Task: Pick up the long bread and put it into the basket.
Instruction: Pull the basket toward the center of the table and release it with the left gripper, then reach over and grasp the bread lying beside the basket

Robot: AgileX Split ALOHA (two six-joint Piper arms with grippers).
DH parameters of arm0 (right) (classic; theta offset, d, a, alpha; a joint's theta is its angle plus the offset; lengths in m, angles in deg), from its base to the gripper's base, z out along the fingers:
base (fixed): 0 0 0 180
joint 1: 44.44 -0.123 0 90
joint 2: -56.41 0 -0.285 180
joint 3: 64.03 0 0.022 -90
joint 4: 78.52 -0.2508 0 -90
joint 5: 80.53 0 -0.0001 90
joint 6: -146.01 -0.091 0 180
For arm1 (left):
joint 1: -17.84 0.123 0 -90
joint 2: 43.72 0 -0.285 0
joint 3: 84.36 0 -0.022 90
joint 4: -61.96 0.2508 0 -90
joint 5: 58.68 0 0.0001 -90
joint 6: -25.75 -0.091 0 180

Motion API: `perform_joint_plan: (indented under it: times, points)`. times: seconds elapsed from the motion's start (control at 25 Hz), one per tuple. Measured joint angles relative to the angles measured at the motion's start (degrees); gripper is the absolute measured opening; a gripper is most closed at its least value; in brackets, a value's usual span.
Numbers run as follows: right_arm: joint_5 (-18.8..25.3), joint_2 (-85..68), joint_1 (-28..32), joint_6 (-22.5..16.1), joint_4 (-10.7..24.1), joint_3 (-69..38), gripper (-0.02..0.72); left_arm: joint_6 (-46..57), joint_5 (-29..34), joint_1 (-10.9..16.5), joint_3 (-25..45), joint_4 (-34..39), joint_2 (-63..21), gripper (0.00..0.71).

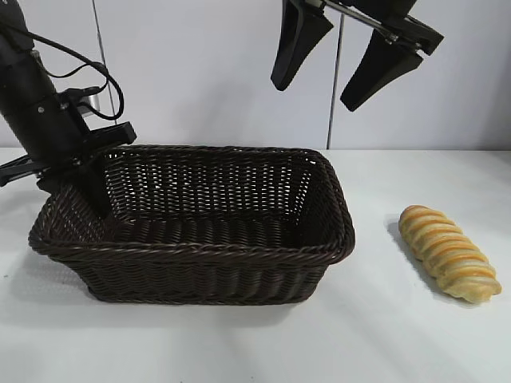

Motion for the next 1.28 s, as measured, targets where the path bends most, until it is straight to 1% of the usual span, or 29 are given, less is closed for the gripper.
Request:
perform_joint_plan:
  times: [0.04,0.12,0.2,0.28,0.36,0.48,0.64,1.08,1.28]
  points:
    - [0.0,0.0,0.0,0.0,0.0,0.0,0.601,0.0,0.0,0.0,0.0,-0.43,0.0,0.162]
    - [0.0,0.0,0.0,0.0,0.0,0.0,0.601,0.0,0.0,0.0,-0.04,-0.93,0.0,0.255]
    - [0.0,0.0,0.0,0.0,0.0,0.0,0.601,0.0,0.0,0.0,-0.04,-1.06,0.0,0.37]
    - [0.0,0.0,0.0,0.0,0.0,0.0,0.601,0.0,0.0,0.0,-0.04,-1.11,0.0,0.455]
    - [0.0,0.0,0.0,0.0,0.0,0.0,0.601,0.0,0.17,0.0,-0.04,-1.06,0.0,0.504]
    - [0.0,0.0,0.0,0.0,0.0,0.0,0.601,0.0,0.83,0.11,-0.04,-0.9,0.0,0.526]
    - [0.0,0.0,0.0,0.0,0.0,0.0,0.601,0.0,1.9,0.11,-0.27,0.79,-1.24,0.532]
    - [0.0,0.0,0.0,0.0,0.0,0.0,0.601,0.92,7.73,0.11,-7.6,1.66,-7.9,0.533]
    - [0.11,0.0,0.0,0.0,0.0,0.0,0.601,1.83,9.58,0.11,-8.12,1.52,-11.11,0.533]
